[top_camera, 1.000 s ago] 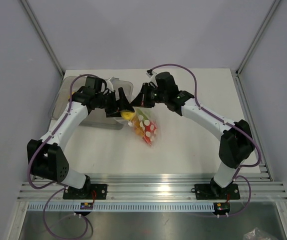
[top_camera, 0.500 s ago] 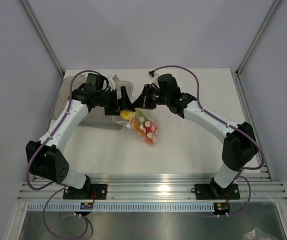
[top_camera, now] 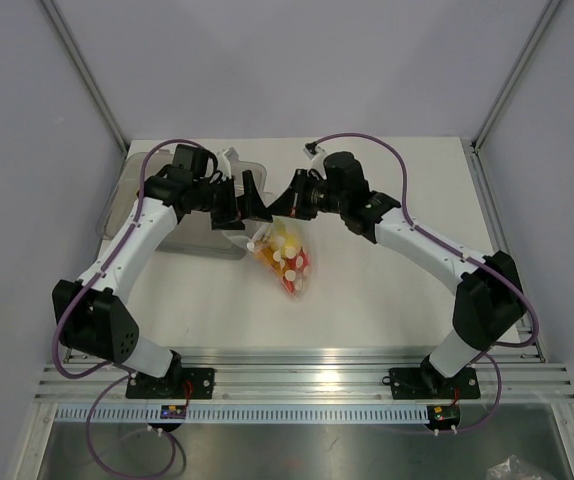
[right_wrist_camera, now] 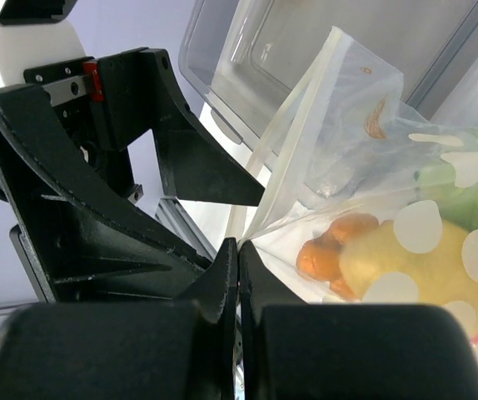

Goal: Place the food in the zip-top bag and seal the zipper
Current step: Place the fake fruit in the zipper food storage bag, then pick up the fake fruit from the bin.

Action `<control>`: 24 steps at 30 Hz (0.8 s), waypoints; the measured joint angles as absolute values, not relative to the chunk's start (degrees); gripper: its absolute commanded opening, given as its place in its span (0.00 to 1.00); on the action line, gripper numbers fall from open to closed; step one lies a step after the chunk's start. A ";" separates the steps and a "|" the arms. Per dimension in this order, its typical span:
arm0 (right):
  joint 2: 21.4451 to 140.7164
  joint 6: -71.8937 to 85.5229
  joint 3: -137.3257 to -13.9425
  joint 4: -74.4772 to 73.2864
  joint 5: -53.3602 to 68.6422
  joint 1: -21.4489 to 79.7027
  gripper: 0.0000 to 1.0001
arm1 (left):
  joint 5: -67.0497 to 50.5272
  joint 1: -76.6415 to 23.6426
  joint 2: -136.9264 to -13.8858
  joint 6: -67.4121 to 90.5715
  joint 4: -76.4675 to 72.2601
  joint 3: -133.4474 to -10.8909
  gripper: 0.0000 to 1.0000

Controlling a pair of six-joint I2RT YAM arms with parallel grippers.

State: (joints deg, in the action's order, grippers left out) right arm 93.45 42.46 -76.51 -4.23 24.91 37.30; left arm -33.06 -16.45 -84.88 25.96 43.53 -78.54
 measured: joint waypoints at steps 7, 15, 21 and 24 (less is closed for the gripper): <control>91.72 42.46 -75.16 -4.16 25.87 37.47 0.00 | -29.95 -11.92 -85.52 23.97 46.50 -84.51 0.91; 91.42 41.74 -75.18 -4.45 26.65 37.76 0.00 | -24.40 0.34 -85.86 22.61 47.92 -85.91 0.96; 91.42 39.97 -75.31 -5.67 26.63 37.76 0.00 | -11.09 8.34 -92.92 26.06 47.94 -88.95 0.96; 91.42 39.09 -75.37 -6.04 26.63 37.76 0.00 | -4.16 11.35 -99.50 28.32 47.18 -91.29 0.97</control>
State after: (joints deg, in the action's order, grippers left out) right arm 91.42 39.09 -75.37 -6.04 26.63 37.76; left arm -4.16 11.35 -99.50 28.32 47.18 -91.29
